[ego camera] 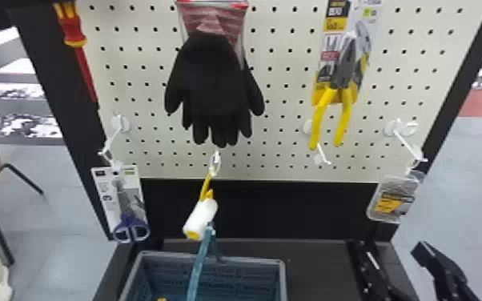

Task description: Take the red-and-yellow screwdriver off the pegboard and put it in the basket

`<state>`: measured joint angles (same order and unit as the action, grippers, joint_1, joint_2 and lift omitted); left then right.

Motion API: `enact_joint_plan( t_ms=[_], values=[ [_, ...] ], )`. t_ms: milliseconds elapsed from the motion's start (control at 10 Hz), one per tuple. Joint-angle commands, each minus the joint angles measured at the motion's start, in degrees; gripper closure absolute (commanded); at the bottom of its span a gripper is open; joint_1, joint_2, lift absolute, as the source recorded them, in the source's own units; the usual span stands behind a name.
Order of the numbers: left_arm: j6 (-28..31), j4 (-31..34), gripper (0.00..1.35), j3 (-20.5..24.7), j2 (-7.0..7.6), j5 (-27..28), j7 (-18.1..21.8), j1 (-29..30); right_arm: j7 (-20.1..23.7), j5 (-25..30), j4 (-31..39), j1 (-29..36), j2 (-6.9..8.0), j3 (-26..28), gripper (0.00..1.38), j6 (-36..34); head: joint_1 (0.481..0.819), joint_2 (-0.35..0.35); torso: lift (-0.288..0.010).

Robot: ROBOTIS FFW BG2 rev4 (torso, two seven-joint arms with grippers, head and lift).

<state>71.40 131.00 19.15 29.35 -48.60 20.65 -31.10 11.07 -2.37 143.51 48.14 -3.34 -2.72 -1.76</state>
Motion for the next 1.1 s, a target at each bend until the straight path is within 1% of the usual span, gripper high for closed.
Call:
enact_joint_plan(
  t_ms=[0, 600, 1000],
  values=[
    [-0.03, 0.0, 1.2, -0.16, 0.0, 0.0, 0.01, 0.0, 0.0, 0.0, 0.0, 0.0, 0.0, 0.0, 0.5, 0.0, 0.549, 0.0, -0.1],
    [-0.47, 0.0, 1.2, -0.34, -0.09, -0.09, -0.08, -0.12, 0.09, 0.0, 0.0, -0.12, -0.09, 0.0, 0.5, 0.0, 0.549, 0.0, -0.1],
    [-0.47, 0.14, 1.2, -0.6, 0.79, -0.62, -0.96, -1.23, 0.18, -0.27, 0.0, 0.0, -0.35, 0.0, 0.5, 0.0, 0.549, 0.0, -0.1]
  ],
)
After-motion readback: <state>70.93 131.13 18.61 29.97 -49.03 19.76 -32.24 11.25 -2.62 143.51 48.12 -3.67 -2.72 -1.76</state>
